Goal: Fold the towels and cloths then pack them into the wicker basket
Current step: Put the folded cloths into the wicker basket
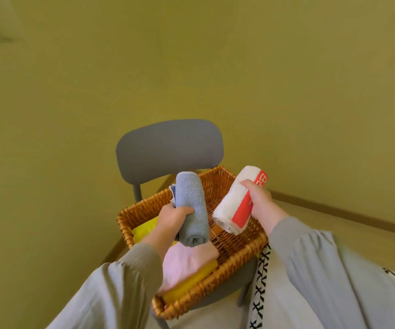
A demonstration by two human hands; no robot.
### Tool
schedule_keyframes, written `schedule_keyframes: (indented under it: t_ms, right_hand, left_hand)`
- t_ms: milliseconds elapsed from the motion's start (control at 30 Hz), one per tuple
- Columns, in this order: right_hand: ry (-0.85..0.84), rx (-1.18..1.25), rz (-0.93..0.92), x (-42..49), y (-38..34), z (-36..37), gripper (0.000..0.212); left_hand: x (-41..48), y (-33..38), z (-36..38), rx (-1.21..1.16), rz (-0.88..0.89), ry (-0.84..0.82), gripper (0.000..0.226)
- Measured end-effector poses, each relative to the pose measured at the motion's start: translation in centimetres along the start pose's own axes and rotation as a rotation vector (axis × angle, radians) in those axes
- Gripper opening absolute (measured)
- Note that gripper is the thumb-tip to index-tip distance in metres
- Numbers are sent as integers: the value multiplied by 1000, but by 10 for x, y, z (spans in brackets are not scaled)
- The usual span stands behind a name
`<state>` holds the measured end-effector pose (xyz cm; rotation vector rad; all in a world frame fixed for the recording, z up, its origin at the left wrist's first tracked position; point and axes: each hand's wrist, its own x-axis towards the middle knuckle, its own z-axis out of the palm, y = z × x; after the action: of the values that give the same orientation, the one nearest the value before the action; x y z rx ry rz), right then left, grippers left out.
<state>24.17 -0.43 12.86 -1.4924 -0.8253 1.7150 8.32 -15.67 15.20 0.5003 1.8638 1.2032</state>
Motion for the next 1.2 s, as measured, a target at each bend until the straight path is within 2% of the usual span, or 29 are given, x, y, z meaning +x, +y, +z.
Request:
schedule_keyframes:
  t_ms: [100, 200, 267, 333, 467, 667, 700, 800, 933, 1067, 1200]
  right_hand:
    - [93, -243, -164, 15, 13, 14, 19]
    - [-4, -717, -308, 33, 23, 27, 26]
    - [-129, -1053, -275, 43, 33, 38, 34]
    - [-224, -1216, -174, 51, 45, 55, 37]
    - [-267, -1258, -72, 66, 76, 79, 41]
    - [-389, -1104, -25, 89, 105, 83, 62]
    - [-397, -1086, -9, 86, 102, 81, 60]
    - [-461, -1010, 62, 69, 89, 78, 30]
    - [-508, -1028, 138, 61, 95, 75, 24]
    - [-421, -1080, -13, 73, 107, 74, 45]
    - [-432, -1311, -212, 62, 103, 83, 50]
  left_hand:
    - [22, -10, -10, -24, 31, 35, 29]
    - [43, -19, -17, 18, 67, 47, 30]
    - [51, -28, -19, 38, 72, 28, 28]
    - [60, -37, -22, 26, 68, 10, 25]
    - [75, -50, -32, 38, 75, -1, 20]
    - [85, -54, -37, -22, 50, -29, 16]
    - [85, -53, -36, -37, 44, -36, 15]
    - [83, -49, -35, -71, 35, -54, 14]
    - [82, -46, -34, -92, 38, -62, 13]
    - [82, -44, -32, -101, 28, -66, 17]
    - [81, -44, -34, -91, 19, -63, 20]
